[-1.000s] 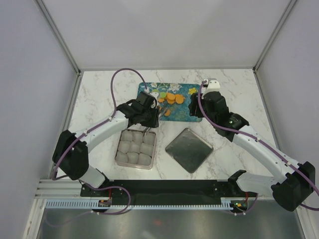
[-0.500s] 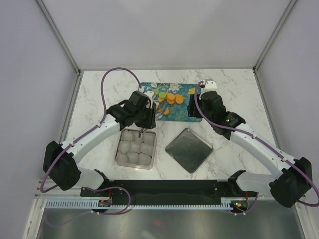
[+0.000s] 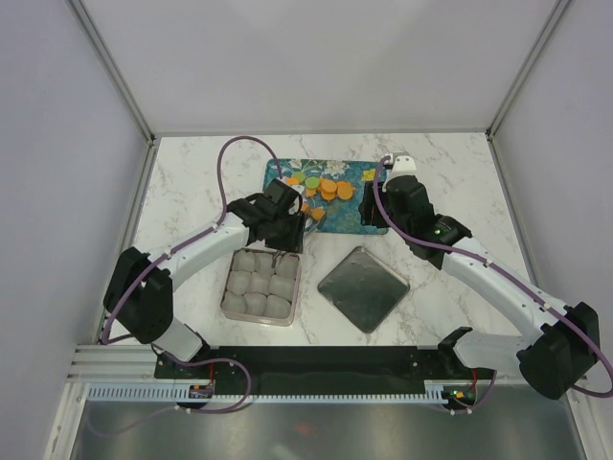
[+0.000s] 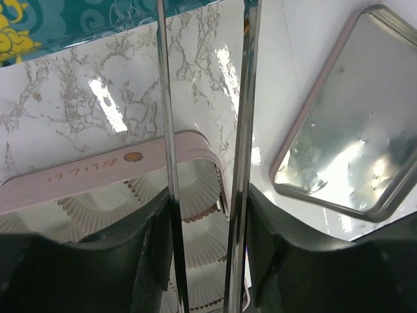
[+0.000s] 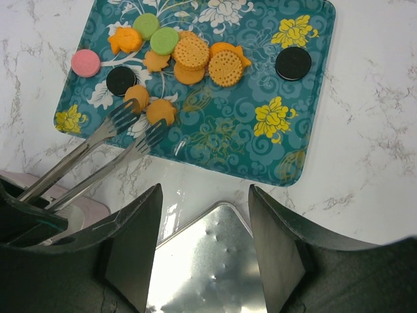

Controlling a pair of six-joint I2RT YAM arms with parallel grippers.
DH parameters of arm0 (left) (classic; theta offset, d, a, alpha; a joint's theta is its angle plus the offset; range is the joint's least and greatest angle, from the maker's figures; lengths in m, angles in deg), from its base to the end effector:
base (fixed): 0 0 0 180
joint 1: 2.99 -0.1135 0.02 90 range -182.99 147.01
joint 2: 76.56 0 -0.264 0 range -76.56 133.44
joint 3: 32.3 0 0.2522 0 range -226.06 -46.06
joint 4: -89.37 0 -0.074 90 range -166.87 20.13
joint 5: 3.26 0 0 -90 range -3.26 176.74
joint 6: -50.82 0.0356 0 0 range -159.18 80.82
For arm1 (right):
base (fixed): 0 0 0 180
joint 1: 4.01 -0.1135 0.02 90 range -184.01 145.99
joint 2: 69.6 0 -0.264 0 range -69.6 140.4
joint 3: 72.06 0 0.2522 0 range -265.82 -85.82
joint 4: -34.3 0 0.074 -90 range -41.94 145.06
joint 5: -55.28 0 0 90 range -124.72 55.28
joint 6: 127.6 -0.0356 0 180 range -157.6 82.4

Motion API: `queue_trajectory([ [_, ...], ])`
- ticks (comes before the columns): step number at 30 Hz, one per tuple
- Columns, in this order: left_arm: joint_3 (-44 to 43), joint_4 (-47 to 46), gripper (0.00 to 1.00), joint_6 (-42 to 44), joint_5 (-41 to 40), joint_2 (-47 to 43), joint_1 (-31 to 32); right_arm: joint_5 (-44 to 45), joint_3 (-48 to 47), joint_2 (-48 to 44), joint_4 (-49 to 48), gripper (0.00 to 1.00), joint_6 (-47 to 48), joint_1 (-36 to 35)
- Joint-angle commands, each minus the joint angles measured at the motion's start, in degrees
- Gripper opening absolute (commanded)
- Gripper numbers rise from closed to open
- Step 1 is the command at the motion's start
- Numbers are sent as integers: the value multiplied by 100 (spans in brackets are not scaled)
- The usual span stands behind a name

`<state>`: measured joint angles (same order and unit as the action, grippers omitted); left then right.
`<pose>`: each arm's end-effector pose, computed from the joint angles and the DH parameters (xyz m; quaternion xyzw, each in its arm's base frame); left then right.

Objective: Pack the cookies

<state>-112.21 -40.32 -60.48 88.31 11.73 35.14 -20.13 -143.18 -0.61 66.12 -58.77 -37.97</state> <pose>0.2500 -0.1975 0.2470 0.1446 0.9519 -0.1452 0.2278 0.2303 0.1443 0.3156 -0.0321 0.8594 0.1332 0.4925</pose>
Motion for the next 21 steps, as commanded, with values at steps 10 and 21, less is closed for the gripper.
queue_trajectory([
  [10, -381, -333, 50, 231, -130, 452, 37, -79, -188, -52, -66, 63, 113, 12],
  [21, -583, -386, 50, 267, -332, 716, 28, -114, -179, -61, -75, 63, 113, 12],
])
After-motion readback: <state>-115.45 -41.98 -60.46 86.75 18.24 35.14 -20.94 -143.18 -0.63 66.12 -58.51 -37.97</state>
